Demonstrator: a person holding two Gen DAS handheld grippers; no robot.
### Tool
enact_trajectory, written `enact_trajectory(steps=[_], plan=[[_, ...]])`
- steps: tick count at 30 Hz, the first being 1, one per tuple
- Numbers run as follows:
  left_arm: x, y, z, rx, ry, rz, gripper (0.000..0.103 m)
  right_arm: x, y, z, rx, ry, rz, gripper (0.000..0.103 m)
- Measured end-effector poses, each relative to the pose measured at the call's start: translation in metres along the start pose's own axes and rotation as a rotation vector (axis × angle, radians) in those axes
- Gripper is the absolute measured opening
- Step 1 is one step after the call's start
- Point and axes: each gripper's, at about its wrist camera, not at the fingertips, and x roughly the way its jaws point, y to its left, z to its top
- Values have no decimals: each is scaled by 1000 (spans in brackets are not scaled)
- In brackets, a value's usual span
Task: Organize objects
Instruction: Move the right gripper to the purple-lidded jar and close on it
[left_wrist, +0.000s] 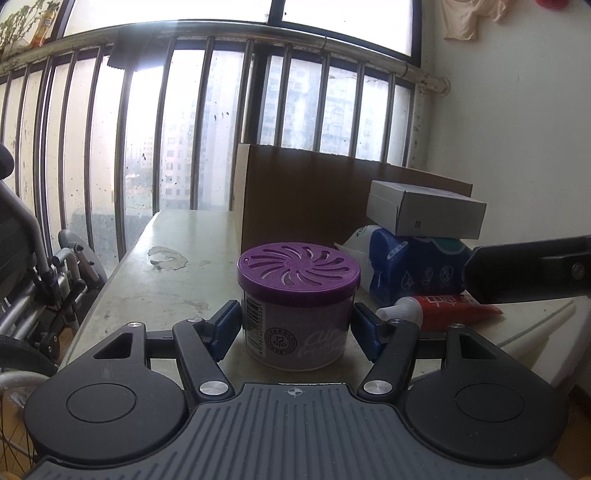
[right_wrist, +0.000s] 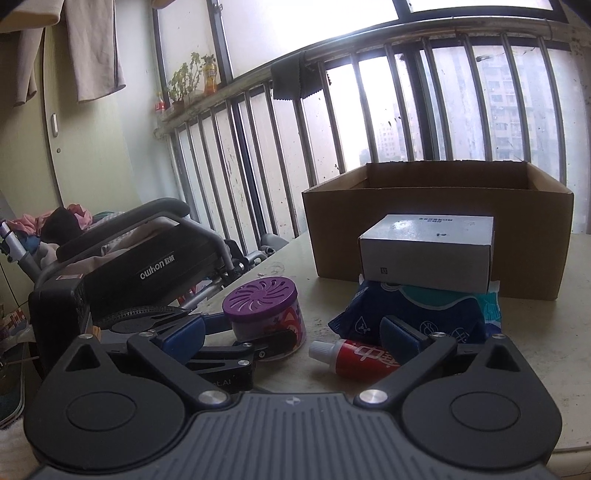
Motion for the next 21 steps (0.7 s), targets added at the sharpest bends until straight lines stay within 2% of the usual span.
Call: enact_trajectory(steps=[9,15,21], plan=[[-10,7,-5,76,-4,-42,65,24,19,5,-49,67,63,96],[-11,10,-4,79,5,-61,65,50,30,13,-108,133,95,96],[-11,12,-6,87,-2,-76,65,77,32,12,-121,193,87,94]])
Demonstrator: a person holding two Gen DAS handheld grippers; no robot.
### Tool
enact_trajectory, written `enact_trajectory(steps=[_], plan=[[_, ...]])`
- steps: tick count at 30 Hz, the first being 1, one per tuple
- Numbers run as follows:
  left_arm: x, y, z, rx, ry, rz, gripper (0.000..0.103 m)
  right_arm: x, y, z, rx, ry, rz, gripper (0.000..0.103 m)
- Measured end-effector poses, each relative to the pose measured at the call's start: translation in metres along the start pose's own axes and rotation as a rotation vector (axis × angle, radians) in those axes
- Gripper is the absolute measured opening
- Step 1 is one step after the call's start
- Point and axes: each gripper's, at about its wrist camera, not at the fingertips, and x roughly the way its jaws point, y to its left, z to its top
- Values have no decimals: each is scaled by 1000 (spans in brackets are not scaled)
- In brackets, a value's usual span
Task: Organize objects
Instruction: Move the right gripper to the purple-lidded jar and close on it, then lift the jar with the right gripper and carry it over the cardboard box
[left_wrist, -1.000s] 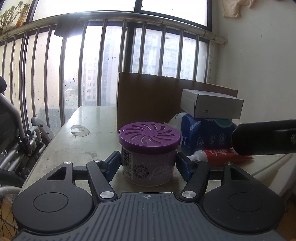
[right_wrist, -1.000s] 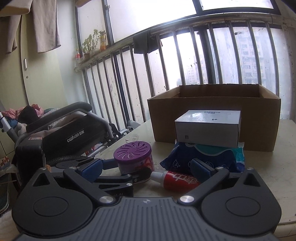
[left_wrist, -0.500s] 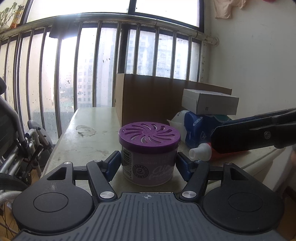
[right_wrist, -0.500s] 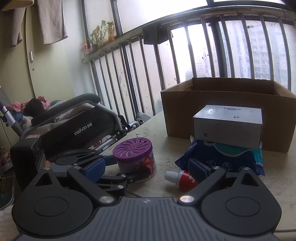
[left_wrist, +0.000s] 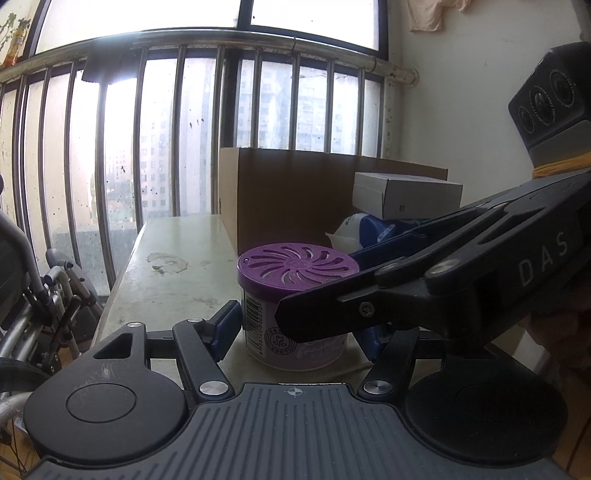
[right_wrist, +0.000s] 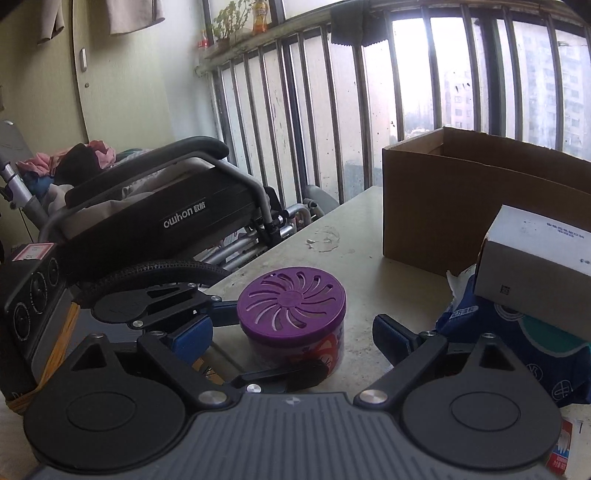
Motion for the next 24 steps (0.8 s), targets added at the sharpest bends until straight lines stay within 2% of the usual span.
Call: enact_trajectory(steps=[3,7,14,24], plan=[[0,1,1,7,3,-8,65,8,-4,-1,16,14,10,79],[1,2,1,10,4,-14,65,12,-5,-4,19,29,28,70],[3,3,2,-1,2,-15,65,12,-3,-4,3,12,16,69],[-3,-4,15,48,-32,-4,64,-3,-1,6,-36,-19,11,68]])
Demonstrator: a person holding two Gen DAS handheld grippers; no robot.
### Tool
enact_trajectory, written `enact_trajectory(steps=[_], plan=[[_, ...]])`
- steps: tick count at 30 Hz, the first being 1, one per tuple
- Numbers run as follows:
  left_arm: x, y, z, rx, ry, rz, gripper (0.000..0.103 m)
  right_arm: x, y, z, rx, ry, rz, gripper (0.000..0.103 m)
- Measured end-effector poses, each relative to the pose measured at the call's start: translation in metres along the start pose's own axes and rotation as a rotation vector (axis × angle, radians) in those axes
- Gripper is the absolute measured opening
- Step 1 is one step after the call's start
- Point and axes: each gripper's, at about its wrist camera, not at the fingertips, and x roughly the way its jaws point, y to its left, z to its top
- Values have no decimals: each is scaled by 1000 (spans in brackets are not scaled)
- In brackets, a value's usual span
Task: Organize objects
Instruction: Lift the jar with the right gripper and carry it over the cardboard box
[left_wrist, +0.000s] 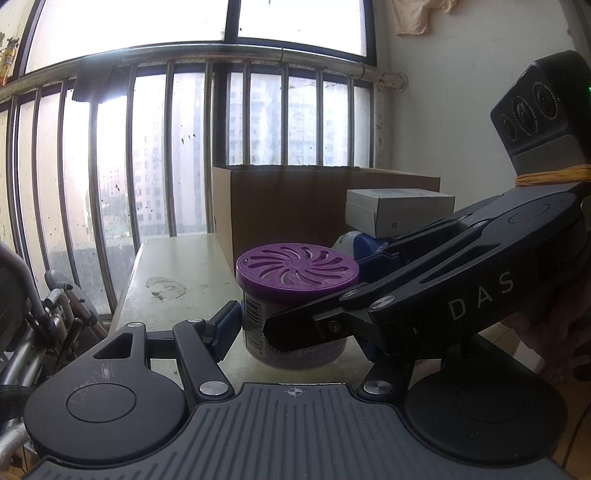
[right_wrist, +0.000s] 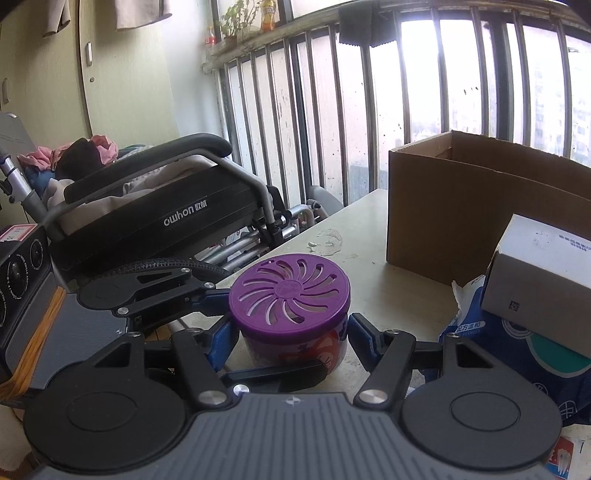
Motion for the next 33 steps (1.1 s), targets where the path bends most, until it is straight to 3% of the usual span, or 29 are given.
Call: enact_trajectory(steps=[18,27,33], plan=[[-1,-17,78,84,-99,-42,64,-60,-6,62,-39,-100,-52,68],[35,-21,124,83,-136,-77,64,-76,-42,107,-23,-125,-88,68],[77,-13,147,56,-86,-93,64,-58,-76,135,10,-83,-110,68]])
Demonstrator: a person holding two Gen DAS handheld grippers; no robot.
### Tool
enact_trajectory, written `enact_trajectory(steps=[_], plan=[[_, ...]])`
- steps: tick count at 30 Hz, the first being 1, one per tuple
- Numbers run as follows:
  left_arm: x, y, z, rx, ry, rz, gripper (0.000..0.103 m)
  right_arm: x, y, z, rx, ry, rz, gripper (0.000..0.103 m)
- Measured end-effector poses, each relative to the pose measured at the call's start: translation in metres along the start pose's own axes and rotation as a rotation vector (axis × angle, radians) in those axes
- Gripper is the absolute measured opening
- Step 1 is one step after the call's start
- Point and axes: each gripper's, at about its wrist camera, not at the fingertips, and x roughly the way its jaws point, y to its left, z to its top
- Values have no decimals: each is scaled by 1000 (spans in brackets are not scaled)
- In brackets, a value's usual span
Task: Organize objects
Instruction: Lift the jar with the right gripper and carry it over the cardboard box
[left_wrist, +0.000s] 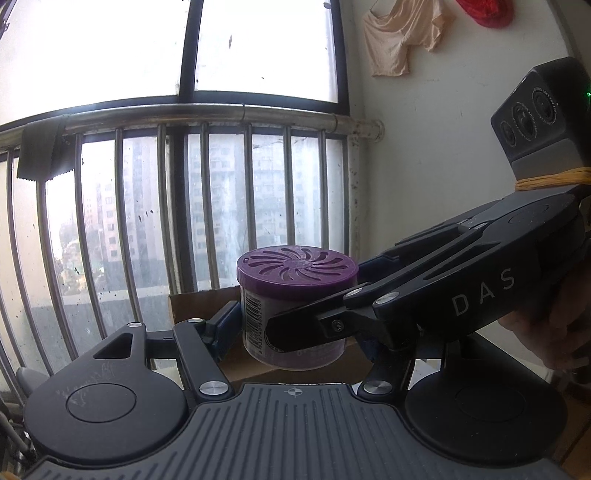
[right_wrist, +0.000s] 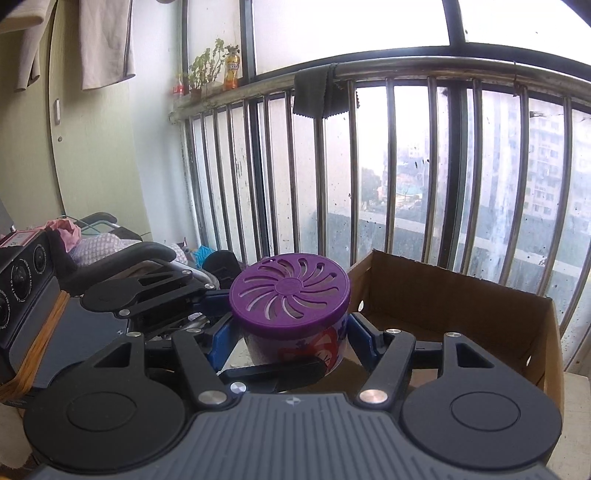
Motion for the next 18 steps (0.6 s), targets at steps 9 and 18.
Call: enact_trajectory(steps=[9,18], plan=[[59,10,12,78,114,4,64,43,-53,15,114,92,-15,68],[104,24,17,113,277,-36,64,81,-82,23,160,230,-28,68]])
